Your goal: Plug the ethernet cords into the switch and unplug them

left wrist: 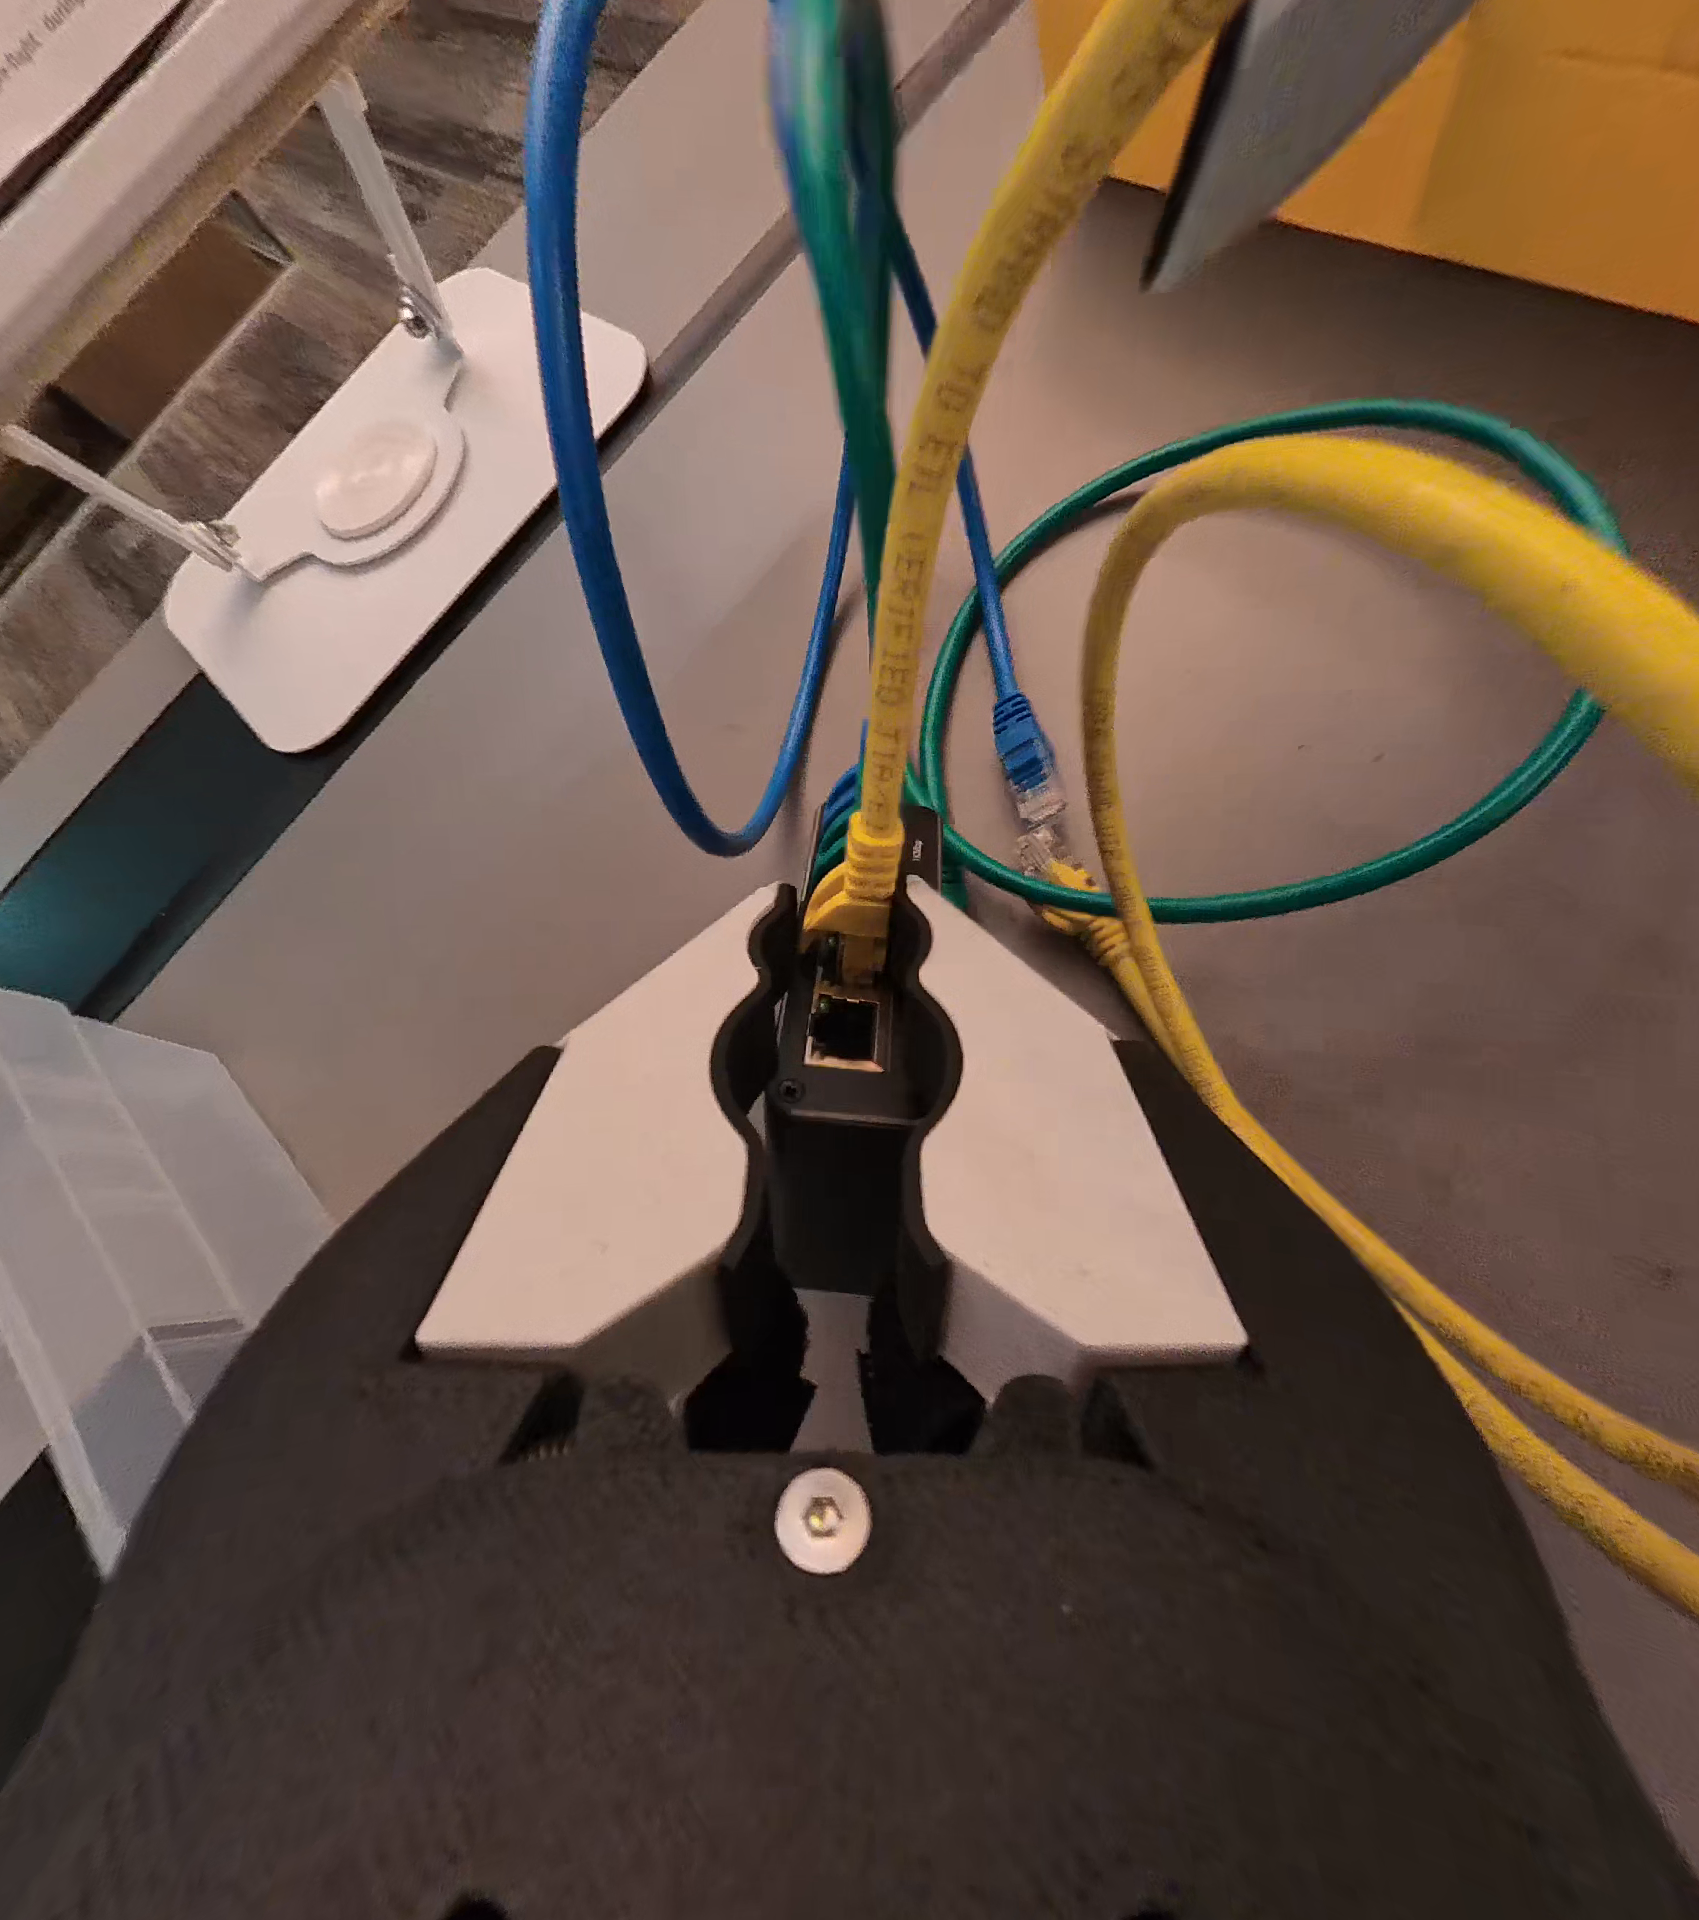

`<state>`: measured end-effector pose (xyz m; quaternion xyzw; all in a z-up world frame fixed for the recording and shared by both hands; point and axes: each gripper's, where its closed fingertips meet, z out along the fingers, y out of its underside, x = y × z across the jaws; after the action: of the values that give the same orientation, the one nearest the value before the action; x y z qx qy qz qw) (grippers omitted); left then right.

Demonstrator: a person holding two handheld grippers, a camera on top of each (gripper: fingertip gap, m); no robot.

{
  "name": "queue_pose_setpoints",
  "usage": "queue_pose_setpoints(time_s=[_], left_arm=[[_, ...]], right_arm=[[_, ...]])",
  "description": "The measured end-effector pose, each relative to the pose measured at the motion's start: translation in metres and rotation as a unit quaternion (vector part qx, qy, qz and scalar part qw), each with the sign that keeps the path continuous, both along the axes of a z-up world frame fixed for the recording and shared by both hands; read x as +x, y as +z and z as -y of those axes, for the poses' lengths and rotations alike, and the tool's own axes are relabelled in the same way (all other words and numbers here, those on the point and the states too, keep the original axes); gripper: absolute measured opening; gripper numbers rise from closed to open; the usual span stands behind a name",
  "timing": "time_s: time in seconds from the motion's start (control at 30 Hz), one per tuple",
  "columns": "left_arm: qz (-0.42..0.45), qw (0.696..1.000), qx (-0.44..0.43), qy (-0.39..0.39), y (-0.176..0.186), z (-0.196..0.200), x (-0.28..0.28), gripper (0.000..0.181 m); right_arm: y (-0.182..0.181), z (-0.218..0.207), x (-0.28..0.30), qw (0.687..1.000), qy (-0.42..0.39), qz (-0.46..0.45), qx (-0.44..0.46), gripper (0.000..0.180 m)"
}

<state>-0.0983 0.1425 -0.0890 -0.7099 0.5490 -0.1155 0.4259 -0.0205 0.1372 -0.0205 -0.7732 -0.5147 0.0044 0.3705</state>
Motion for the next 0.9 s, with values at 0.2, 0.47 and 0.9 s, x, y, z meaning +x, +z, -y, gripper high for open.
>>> queue_pose_setpoints(time_s=[0.2, 0.47, 0.9], left_arm=[[-0.003, 1.0, 0.023, 0.001, 0.001, 0.0, -0.007, 0.014], [-0.031, 0.995, 0.088, -0.042, -0.001, 0.009, -0.002, 0.014], [-0.044, 0.996, 0.06, -0.047, -0.015, 0.01, -0.013, 0.079]], right_arm=[[0.017, -0.014, -0.016, 0.989, 0.022, 0.056, 0.133, 0.052], [-0.018, 0.003, -0.044, 0.979, 0.115, 0.12, 0.115, 0.055], [-0.057, 0.014, -0.013, 0.983, 0.122, 0.14, -0.003, 0.005]])
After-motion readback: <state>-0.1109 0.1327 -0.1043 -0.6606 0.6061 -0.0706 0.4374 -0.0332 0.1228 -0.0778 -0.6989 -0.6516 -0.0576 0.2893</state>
